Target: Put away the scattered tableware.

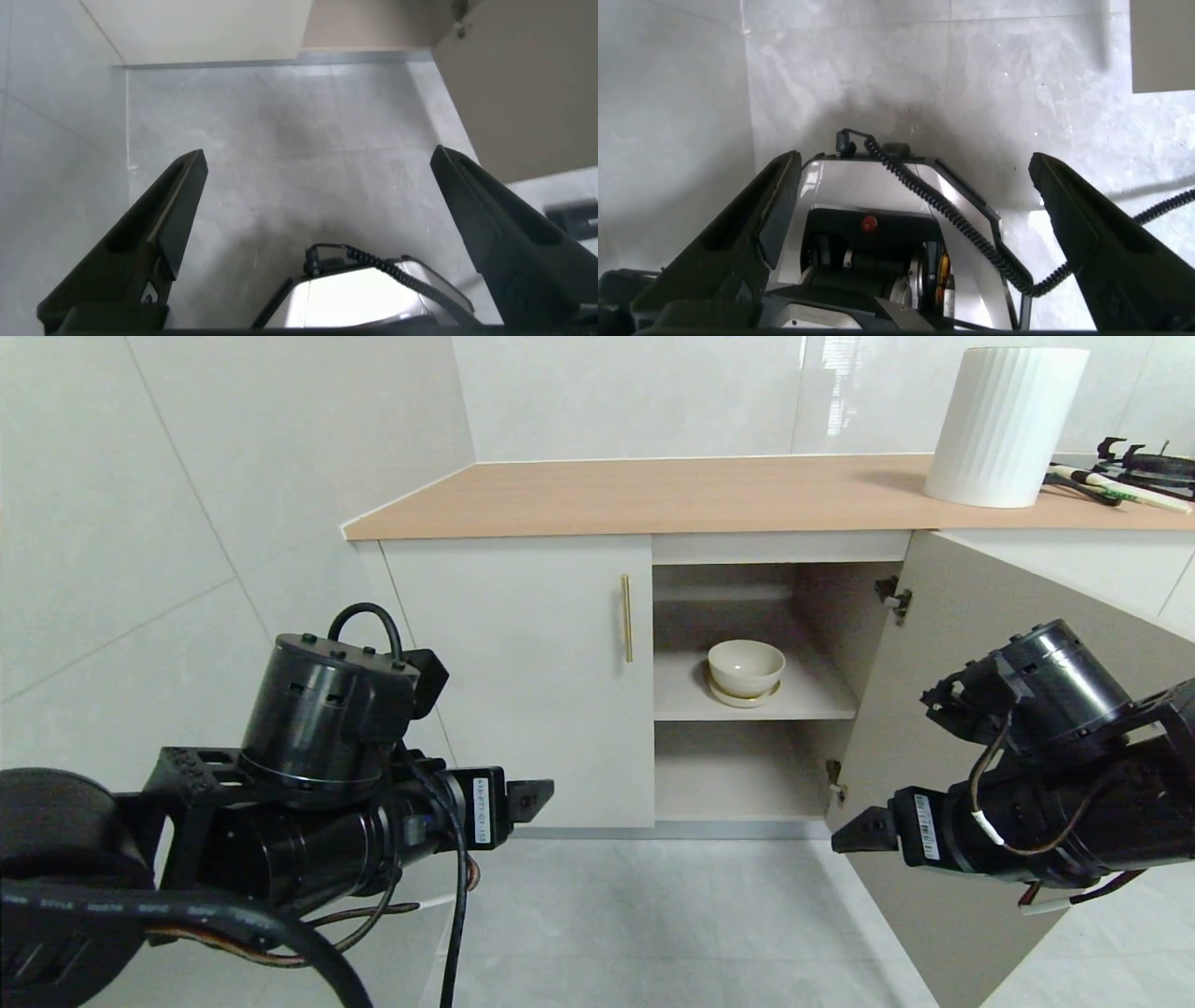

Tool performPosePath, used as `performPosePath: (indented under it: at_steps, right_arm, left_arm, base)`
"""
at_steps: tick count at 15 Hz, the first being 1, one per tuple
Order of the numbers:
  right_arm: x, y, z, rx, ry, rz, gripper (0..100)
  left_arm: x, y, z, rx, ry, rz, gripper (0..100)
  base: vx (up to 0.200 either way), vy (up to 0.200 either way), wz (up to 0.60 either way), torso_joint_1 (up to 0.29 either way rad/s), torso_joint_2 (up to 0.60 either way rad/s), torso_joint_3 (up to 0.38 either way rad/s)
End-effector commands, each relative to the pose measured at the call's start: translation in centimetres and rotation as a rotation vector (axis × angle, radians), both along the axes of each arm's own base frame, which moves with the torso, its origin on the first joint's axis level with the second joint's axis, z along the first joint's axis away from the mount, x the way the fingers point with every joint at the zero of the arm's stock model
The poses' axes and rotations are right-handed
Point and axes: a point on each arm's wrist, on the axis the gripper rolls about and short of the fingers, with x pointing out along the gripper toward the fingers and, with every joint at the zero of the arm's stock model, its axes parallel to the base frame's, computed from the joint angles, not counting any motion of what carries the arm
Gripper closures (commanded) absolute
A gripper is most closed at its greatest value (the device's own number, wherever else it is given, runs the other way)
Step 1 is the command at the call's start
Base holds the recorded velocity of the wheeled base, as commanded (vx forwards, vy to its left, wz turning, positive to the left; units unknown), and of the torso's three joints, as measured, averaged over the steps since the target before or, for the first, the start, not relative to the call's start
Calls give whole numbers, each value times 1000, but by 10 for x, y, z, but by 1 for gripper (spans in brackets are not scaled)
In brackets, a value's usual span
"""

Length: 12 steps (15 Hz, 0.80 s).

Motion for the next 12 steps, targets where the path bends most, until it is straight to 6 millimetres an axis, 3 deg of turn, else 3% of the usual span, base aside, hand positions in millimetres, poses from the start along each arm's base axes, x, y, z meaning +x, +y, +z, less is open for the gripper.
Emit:
performPosePath:
  at_steps: [1, 4, 8, 12]
  right_arm:
    - [-2, -1, 2, 2, -6, 3, 0]
    - [-6, -7, 7, -17, 14, -12, 0]
    - [-21, -20, 29, -69, 70, -6, 0]
    - [-33, -45, 42, -169, 136, 13, 0]
  left_arm:
    - [0, 0, -1, 1, 1, 0, 0]
    - [1, -1, -2, 16, 0, 15, 0]
    - [1, 0, -2, 18, -3, 20, 0]
    - [1, 0, -2, 17, -4, 20, 0]
  base:
    - [0, 0, 0, 0, 0, 0]
    - [0, -200, 0, 1, 4, 2]
    - [0, -200, 0, 4, 0, 2]
    - [0, -200, 0, 1, 4, 5]
